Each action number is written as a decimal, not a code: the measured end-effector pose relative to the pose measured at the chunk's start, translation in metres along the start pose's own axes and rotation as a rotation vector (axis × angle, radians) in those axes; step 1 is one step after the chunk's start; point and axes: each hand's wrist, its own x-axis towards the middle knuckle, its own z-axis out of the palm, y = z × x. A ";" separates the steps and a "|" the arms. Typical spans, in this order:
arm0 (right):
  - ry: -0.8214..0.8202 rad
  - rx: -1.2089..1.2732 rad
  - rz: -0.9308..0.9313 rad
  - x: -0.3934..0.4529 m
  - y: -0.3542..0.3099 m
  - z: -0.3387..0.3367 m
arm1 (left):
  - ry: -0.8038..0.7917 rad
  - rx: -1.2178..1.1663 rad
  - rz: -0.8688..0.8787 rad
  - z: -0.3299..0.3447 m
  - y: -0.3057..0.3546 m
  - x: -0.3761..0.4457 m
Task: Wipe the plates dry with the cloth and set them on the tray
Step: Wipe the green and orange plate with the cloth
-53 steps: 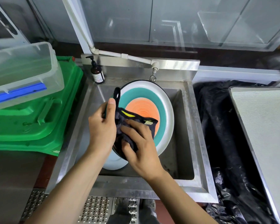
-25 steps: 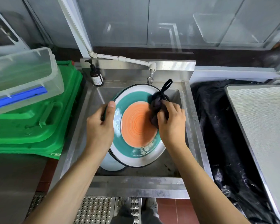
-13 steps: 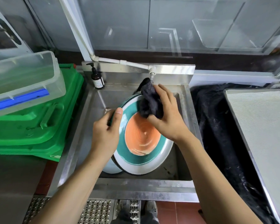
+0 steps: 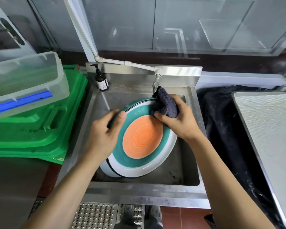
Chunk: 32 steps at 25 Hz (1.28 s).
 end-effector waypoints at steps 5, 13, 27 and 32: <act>0.060 -0.030 -0.012 -0.004 -0.007 0.006 | -0.154 0.004 -0.051 -0.011 -0.008 0.010; -0.018 -0.391 -0.221 -0.003 -0.036 0.019 | -0.374 0.646 0.054 0.006 0.015 0.055; 0.320 0.448 0.232 -0.013 0.004 0.006 | 0.021 0.355 0.194 -0.005 0.005 0.041; 0.258 0.057 -0.012 -0.009 -0.014 0.000 | -0.047 0.379 0.097 -0.012 0.005 0.044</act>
